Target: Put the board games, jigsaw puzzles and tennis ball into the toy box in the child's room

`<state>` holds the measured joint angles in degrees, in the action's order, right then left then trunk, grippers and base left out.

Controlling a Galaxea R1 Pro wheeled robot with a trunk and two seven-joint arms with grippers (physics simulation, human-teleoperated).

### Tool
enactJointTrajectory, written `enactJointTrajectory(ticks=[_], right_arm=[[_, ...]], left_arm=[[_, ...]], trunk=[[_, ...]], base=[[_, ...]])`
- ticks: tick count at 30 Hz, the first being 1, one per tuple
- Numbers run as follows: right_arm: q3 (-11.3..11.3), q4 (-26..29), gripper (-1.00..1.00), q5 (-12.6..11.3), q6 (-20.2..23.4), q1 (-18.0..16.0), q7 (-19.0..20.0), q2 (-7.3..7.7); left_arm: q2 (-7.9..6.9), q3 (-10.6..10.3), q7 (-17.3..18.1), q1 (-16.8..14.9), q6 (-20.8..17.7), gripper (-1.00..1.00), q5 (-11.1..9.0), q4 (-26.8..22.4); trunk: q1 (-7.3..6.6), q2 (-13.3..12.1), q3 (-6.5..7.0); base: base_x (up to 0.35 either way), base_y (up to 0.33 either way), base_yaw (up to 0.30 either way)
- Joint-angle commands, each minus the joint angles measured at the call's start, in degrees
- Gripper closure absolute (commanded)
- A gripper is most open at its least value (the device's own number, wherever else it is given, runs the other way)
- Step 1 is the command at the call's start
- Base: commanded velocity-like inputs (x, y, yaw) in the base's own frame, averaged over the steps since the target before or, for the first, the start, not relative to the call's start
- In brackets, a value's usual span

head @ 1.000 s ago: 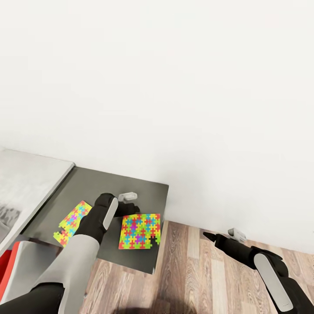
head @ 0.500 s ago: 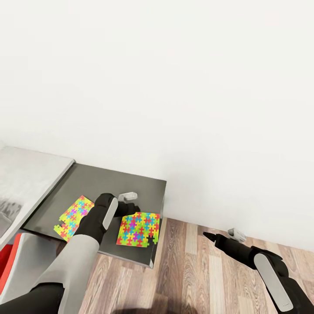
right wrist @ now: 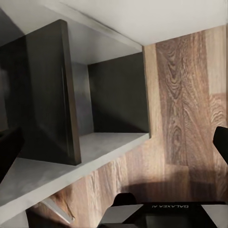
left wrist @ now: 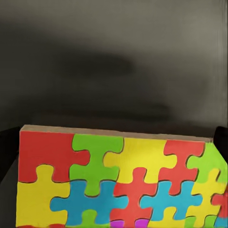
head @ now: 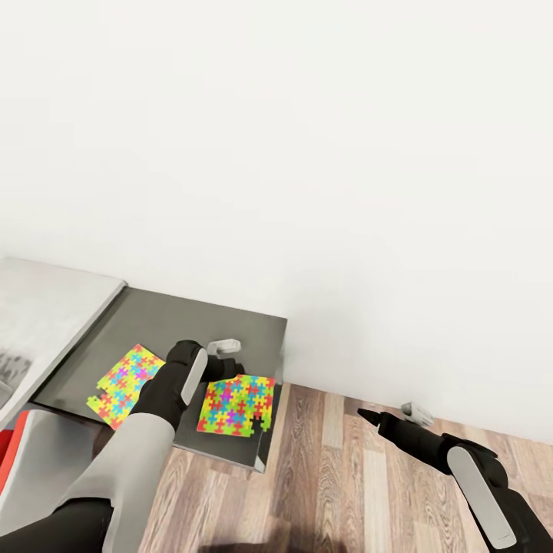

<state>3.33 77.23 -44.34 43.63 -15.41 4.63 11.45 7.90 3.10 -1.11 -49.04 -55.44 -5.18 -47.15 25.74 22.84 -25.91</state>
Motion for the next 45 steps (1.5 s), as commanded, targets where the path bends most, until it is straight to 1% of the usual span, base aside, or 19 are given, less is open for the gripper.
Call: enactJointTrajectory(ticks=[1, 6, 25, 31, 36, 42, 45], right_arm=[[0.10, 0.02, -1.00, 0.31, 0.31, -0.02, 0.38, -0.01], [0.10, 0.02, -1.00, 0.31, 0.31, -0.04, 0.38, -0.02], [0.10, 0.02, -1.00, 0.31, 0.31, -0.06, 0.40, -0.03], [0.05, -0.04, -1.00, 0.32, 0.31, -0.06, 0.40, -0.27], [-0.44, -0.08, -1.00, 0.37, 0.31, -0.06, 0.46, -0.50], [-0.52, -2.68, -1.00, 0.32, 0.22, -0.12, 0.61, -0.94], [-0.52, -3.10, -1.00, 0.26, 0.13, -0.14, 0.66, -1.02]], left_arm=[[0.08, 0.23, 0.06, 0.00, -0.20, -1.00, -2.75, 0.57], [0.07, 0.24, 0.13, 0.00, -0.30, -1.00, -2.81, 0.57], [0.01, 0.25, 0.14, 0.00, -0.37, -1.00, -2.90, 0.57], [0.01, 0.32, 0.14, 0.00, -0.30, -1.00, -2.98, 0.57], [0.01, 0.33, 0.14, 0.00, -0.28, -1.00, -2.99, 0.57], [-0.18, 0.56, 0.20, 0.00, -0.13, -1.00, -2.98, 0.57], [-0.34, 0.76, 0.24, 0.00, -0.07, -1.00, -2.99, 0.48]], trunk=[[0.05, 0.07, -0.10], [0.05, 0.07, -0.10], [0.05, 0.07, -0.10], [0.05, 0.07, -0.10], [0.05, 0.07, -0.10], [0.05, 0.07, -0.10], [0.05, 0.07, -0.10]], base=[[0.000, -0.035, 0.000], [-0.014, -0.024, 0.000], [-0.094, -0.086, 0.000], [-0.030, -0.029, 0.000], [-0.003, -0.003, 0.000], [0.000, 0.000, 0.000], [0.000, 0.000, 0.000]])
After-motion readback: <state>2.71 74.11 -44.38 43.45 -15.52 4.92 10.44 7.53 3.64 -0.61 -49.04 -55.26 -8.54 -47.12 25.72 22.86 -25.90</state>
